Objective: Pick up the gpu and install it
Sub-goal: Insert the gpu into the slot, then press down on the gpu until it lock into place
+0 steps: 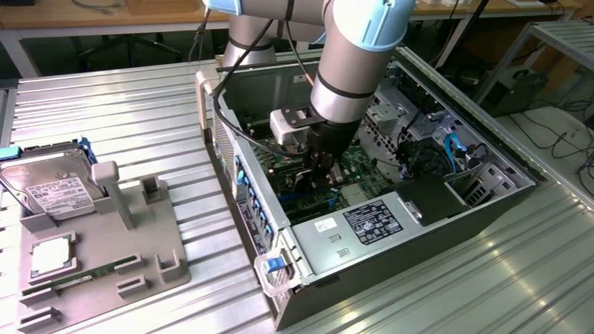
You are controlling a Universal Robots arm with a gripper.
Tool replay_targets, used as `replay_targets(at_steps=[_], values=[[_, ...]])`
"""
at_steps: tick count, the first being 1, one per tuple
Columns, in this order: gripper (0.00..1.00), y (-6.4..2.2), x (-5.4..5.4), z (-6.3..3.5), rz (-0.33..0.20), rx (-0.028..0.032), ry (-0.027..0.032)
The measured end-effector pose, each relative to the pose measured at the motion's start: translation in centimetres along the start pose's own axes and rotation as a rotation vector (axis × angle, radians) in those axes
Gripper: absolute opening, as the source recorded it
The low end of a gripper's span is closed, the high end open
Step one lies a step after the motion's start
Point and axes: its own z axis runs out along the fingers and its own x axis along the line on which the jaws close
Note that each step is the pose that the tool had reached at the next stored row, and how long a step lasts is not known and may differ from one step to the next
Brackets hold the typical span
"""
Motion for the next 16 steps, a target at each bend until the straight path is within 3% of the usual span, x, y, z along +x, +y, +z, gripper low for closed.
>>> replay_targets(at_steps=[16], values=[[0.28,0.00,-0.28,0.06,0.000,0.0001,-0.0001]])
